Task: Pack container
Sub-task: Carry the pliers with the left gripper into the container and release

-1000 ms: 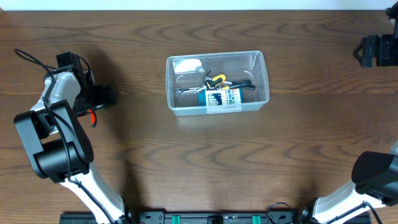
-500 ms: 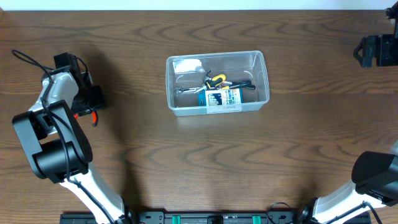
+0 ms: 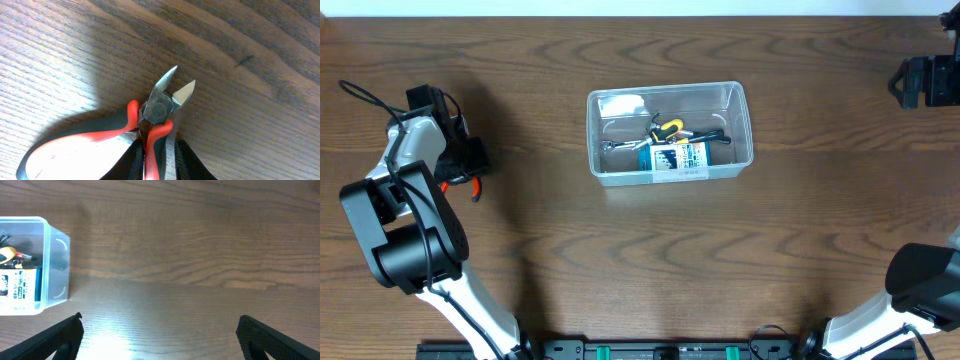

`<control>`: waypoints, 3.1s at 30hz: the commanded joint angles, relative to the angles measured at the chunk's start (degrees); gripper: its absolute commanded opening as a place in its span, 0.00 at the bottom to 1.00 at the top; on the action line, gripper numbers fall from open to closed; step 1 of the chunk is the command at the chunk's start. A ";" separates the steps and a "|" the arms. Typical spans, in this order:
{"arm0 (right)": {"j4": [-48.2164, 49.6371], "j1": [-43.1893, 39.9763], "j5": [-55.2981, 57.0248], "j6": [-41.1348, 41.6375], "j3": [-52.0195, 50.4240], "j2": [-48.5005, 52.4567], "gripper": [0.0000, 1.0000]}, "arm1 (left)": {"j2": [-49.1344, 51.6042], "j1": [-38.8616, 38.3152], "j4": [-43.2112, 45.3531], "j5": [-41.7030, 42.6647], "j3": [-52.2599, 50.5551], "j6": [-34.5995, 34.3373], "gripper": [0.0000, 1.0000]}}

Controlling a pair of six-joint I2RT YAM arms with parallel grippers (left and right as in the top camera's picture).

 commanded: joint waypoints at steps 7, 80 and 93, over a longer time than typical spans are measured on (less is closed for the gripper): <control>-0.13 0.31 -0.26 0.68 0.26 0.00 0.99 | 3.02 -0.13 -0.76 2.32 -1.01 0.13 0.06; 4.72 10.49 -3.48 2.38 0.26 0.00 0.99 | -14.73 -42.27 -3.98 -4.20 14.78 42.05 0.98; 10.62 20.50 8.04 3.02 0.24 -1.86 0.99 | -34.93 -20.39 -4.02 -3.76 13.03 20.59 0.98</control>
